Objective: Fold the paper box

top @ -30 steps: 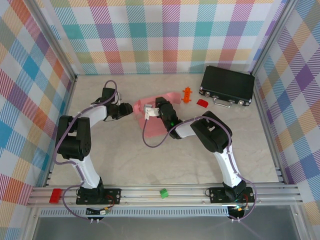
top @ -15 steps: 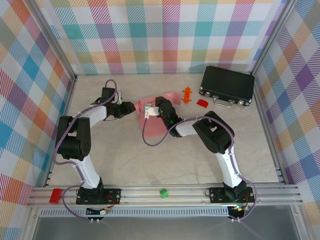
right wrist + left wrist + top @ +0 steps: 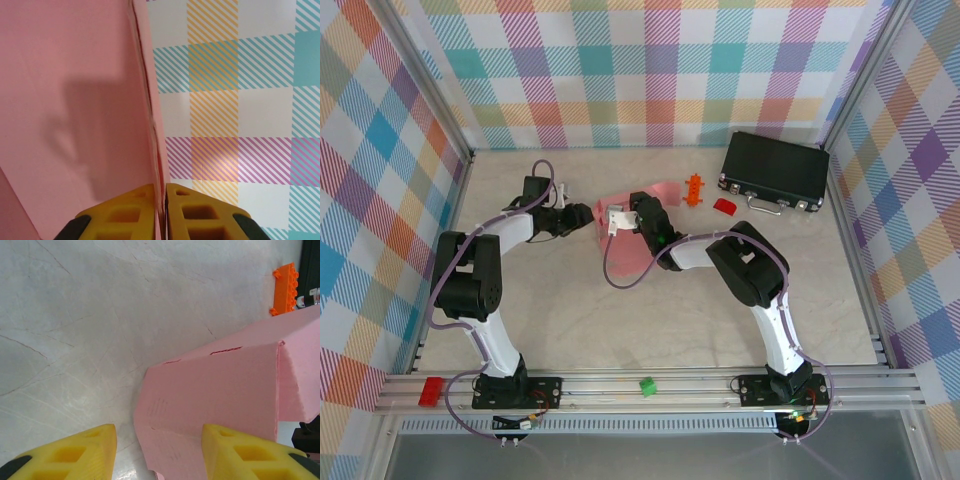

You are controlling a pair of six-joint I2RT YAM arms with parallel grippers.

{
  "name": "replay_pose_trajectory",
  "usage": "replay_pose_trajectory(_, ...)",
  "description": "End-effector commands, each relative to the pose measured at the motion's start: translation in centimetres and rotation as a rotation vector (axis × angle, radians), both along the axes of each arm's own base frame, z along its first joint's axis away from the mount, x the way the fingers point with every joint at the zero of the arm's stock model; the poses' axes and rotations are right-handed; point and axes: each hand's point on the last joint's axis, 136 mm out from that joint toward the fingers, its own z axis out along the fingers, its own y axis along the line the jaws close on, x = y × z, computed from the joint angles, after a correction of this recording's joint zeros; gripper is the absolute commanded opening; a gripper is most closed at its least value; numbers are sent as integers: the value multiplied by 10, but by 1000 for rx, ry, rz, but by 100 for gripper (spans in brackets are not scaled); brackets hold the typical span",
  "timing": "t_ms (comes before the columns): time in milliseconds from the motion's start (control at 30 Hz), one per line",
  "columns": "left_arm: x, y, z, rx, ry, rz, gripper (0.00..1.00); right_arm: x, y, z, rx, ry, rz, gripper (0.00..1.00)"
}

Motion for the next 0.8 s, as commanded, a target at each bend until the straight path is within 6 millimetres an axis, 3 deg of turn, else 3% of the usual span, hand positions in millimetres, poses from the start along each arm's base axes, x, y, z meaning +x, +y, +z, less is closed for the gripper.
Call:
replay_pose_trajectory(0, 0, 2, 1, -10, -12, 15, 48, -1, 0, 3, 8, 47, 7, 14)
replay_pose_trajectory(200, -3, 18, 14, 53, -56, 92, 50, -2, -4, 4, 4, 52, 1, 13)
replay_pose_trajectory(333, -12, 32, 38, 110, -106, 142, 54, -2, -7, 5, -1, 41, -8, 13)
replay_pose_trajectory(467, -35, 40, 58, 126, -142, 181, 59, -1, -12, 7, -13, 30, -33, 12)
replay_pose_trajectory(567, -62, 33, 61, 94, -131, 184, 58, -3, -15, 8, -16, 32, -43, 12)
replay_pose_trajectory(633, -80, 25, 58, 65, -119, 182, 55, -4, -17, 10, -12, 36, -49, 12)
replay_pose_trajectory(767, -109, 8, 48, -27, -81, 201, 33, -5, -19, 7, -16, 45, -55, 12)
